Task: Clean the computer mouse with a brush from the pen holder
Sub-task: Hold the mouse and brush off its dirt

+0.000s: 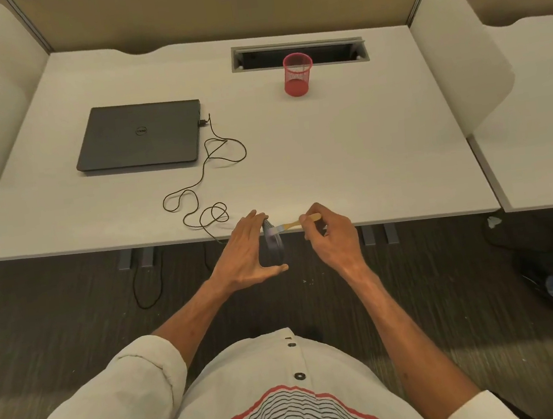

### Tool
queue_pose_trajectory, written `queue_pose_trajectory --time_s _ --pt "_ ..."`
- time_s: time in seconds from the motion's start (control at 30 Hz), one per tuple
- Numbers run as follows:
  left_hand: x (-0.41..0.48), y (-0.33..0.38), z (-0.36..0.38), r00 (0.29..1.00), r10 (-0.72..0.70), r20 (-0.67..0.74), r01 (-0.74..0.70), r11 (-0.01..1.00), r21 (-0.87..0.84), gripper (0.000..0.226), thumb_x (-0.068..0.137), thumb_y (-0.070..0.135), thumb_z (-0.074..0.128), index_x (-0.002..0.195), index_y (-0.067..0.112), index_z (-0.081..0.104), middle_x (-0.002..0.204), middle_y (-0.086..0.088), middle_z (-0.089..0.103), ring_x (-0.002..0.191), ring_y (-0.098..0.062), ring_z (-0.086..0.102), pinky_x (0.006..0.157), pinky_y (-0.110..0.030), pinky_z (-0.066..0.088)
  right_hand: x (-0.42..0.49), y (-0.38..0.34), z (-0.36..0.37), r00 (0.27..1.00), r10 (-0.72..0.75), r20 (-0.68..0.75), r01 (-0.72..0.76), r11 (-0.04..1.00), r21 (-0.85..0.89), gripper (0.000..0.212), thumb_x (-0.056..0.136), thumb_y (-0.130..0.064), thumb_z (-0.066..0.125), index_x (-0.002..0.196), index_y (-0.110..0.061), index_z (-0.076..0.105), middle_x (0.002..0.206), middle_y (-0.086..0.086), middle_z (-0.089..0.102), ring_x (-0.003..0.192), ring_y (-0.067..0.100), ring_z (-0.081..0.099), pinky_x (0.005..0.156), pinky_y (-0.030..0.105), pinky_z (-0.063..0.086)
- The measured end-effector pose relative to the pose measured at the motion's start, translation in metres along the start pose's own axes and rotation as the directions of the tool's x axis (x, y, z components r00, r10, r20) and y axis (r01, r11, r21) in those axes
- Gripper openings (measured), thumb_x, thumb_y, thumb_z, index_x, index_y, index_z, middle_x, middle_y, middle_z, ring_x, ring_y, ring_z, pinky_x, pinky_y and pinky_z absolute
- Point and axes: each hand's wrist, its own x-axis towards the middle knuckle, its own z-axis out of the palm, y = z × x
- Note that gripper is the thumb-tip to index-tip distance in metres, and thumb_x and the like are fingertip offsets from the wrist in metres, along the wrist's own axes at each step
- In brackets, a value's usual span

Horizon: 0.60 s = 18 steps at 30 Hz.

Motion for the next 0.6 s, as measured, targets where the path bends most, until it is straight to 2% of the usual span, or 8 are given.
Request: queue_pose_trajectory --time_s 0.07,0.13,0.2,0.27,0.37,0.47,0.6 --pt "-0.001 0.0 0.0 1.0 -0.003 0.005 0.003 1.0 -0.001 0.129 0.081 0.076 0.078 0.173 0.022 0.005 0.183 -0.002 -0.003 0.17 -0.025 -0.001 0.139 -0.053 0.01 0.001 -0.002 0.0 1.0 -0.026 0.015 0.026 0.999 -0.027 0.022 0.104 -0.064 0.051 0.099 -0.044 0.057 0.08 -0.023 0.069 0.073 0.001 0.069 0.07 0.021 0.058" --pt "-0.001 0.0 -0.001 1.0 0.008 0.001 -0.008 1.0 -0.012 0.128 0.081 0.076 0.078 0.172 0.023 0.006 0.183 -0.002 -0.001 0.17 -0.024 -0.001 0.138 -0.055 0.012 0.003 -0.002 0.001 0.998 -0.046 0.05 0.049 0.998 -0.044 0.018 0.106 -0.058 0.057 0.106 -0.044 0.067 0.085 -0.027 0.07 0.077 -0.004 0.068 0.072 0.02 0.057" --pt "-0.001 0.001 -0.001 1.0 0.009 -0.002 -0.009 1.0 -0.014 0.129 0.08 0.076 0.078 0.172 0.023 0.005 0.183 -0.001 -0.002 0.17 -0.024 -0.001 0.138 -0.055 0.013 0.004 -0.001 0.002 0.995 -0.05 0.091 0.052 0.998 -0.019 0.023 0.105 -0.05 0.065 0.12 -0.037 0.078 0.093 -0.028 0.072 0.082 -0.008 0.066 0.077 0.021 0.057" --pt "-0.001 0.001 -0.002 1.0 -0.003 -0.001 0.003 1.0 0.002 0.13 0.08 0.078 0.077 0.173 0.022 0.004 0.183 -0.002 -0.003 0.17 -0.025 -0.001 0.139 -0.054 0.013 0.005 -0.001 0.002 0.991 -0.044 0.123 0.037 0.998 0.052 0.026 0.103 -0.038 0.072 0.126 -0.029 0.081 0.098 -0.022 0.073 0.087 -0.005 0.067 0.078 0.019 0.054" --pt "0.0 0.0 -0.003 1.0 -0.001 -0.001 0.001 1.0 0.015 0.131 0.08 0.077 0.077 0.173 0.021 0.005 0.183 -0.003 -0.002 0.17 -0.025 0.001 0.139 -0.053 0.014 0.004 0.0 0.002 0.993 -0.043 0.107 0.029 0.992 0.126 0.022 0.101 -0.026 0.078 0.122 -0.025 0.083 0.099 -0.014 0.077 0.097 -0.002 0.067 0.076 0.015 0.051" --pt "0.001 -0.001 -0.004 1.0 0.009 0.001 -0.009 1.0 0.014 0.13 0.08 0.075 0.079 0.173 0.018 0.008 0.182 -0.004 0.001 0.17 -0.025 0.002 0.139 -0.053 0.014 0.005 -0.005 0.0 0.989 -0.108 0.101 0.099 0.991 0.086 0.02 0.102 -0.027 0.077 0.121 -0.026 0.082 0.109 -0.012 0.08 0.098 0.001 0.071 0.08 0.014 0.054" --pt "0.001 -0.001 -0.003 1.0 0.022 0.001 -0.022 0.999 0.024 0.13 0.079 0.074 0.081 0.172 0.017 0.01 0.182 -0.005 0.004 0.17 -0.025 0.003 0.139 -0.052 0.014 0.008 -0.012 0.001 0.951 -0.275 0.139 0.28 0.96 -0.021 0.014 0.105 -0.021 0.072 0.118 -0.019 0.077 0.114 -0.004 0.075 0.102 0.007 0.066 0.089 0.027 0.058"
